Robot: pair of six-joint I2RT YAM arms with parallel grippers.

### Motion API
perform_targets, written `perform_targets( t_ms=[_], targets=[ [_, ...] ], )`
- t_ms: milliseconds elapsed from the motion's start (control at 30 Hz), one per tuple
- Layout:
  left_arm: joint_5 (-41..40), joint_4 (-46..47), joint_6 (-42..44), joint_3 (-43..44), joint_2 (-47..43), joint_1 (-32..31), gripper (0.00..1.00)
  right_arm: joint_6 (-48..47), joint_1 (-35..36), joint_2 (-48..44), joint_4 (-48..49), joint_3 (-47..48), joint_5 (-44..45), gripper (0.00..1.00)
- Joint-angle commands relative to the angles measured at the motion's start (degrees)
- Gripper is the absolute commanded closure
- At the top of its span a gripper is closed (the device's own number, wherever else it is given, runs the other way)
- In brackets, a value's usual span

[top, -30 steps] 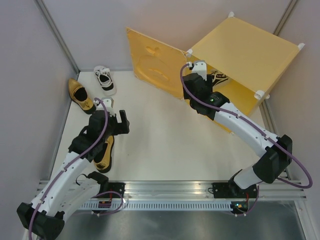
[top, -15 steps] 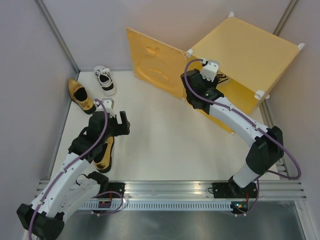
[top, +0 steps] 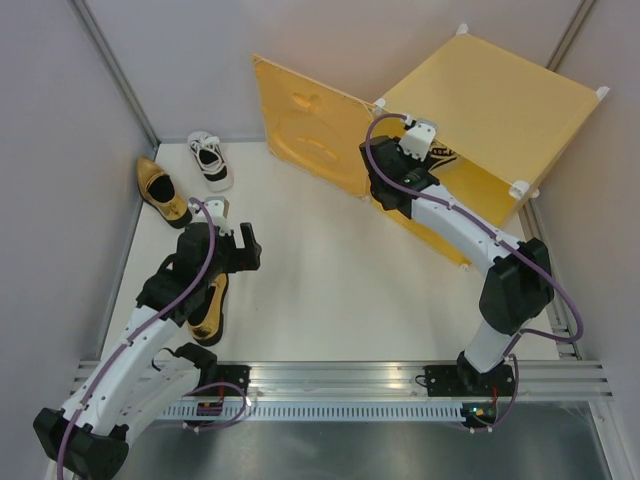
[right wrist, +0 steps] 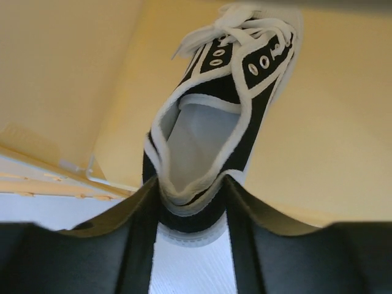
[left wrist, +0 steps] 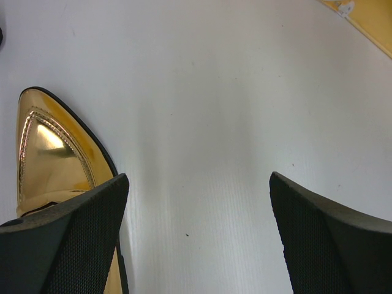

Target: Place and organize the shoes in the shoe cabinet

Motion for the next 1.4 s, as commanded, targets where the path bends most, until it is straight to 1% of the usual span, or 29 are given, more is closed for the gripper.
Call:
perform_targets(
  t_ms=[0, 67, 100, 133, 167, 367, 533, 700, 933, 1167, 1200, 1267, 1300, 1367],
  targets=[
    [0.5, 2.0, 1.3, -0.1, -0.3, 0.1, 0.02, 0.4, -1.7, 0.8, 1.8, 2.0, -0.7, 0.54],
    [0.5, 2.1, 1.2, -0.1, -0.3, 0.1, 0.02, -0.2, -2.4, 0.9, 2.0, 2.0, -1.4, 0.76],
    [0.5, 2.0, 1.3, -0.1, -0.2, 0.1, 0.02, -0.8, -2.5, 0.9, 2.3, 1.9, -1.9, 0.84],
    [0.5, 2.1, 1.2, -0.1, -0.3, 0.1, 0.02, -2.3, -2.6, 0.9, 2.7, 1.9, -2.5, 0.96],
    [0.5, 2.0, 1.3, 0.0, -0.3, 0.1, 0.02, -3.2, -2.9, 0.8, 3.6, 1.8, -3.8, 0.99],
    [0.5, 2.0, 1.2, -0.1, -0.1, 0.1, 0.02, -11.6, -4.1, 0.3, 10.2, 1.3, -8.4, 0.99],
    [0.3, 2.0, 1.3, -0.2, 0.0, 0.1, 0.02, -16.7, -5.3, 0.9, 14.7, 1.6, -11.9, 0.99],
    [0.1, 2.0, 1.3, -0.1, 0.0, 0.1, 0.02, -21.6, -6.3, 2.3, 15.7, 2.2, -14.6, 0.99],
    [0.1, 2.0, 1.4, -0.2, 0.2, 0.1, 0.02, -21.4, -8.5, 2.8, 16.1, 0.5, -16.9, 0.99],
    [0.0, 2.0, 1.4, -0.4, 0.2, 0.1, 0.02, -19.8, -9.2, 4.8, 15.8, -0.3, -16.7, 0.99],
    [0.0, 2.0, 1.3, -0.4, 0.2, 0.1, 0.02, -19.6, -9.3, 4.8, 15.5, -0.6, -16.9, 0.96],
    [-0.1, 2.0, 1.3, -0.3, 0.2, 0.1, 0.02, -19.0, -9.3, 4.4, 15.3, -0.8, -17.4, 0.91],
    [0.0, 1.9, 1.4, -0.4, 0.2, 0.1, 0.02, -18.7, -9.2, 3.7, 15.4, -1.3, -18.4, 0.86],
    [0.0, 2.0, 1.3, -0.3, 0.2, 0.1, 0.02, -18.5, -9.2, 2.7, 15.9, -2.0, -19.3, 0.82]
  ],
)
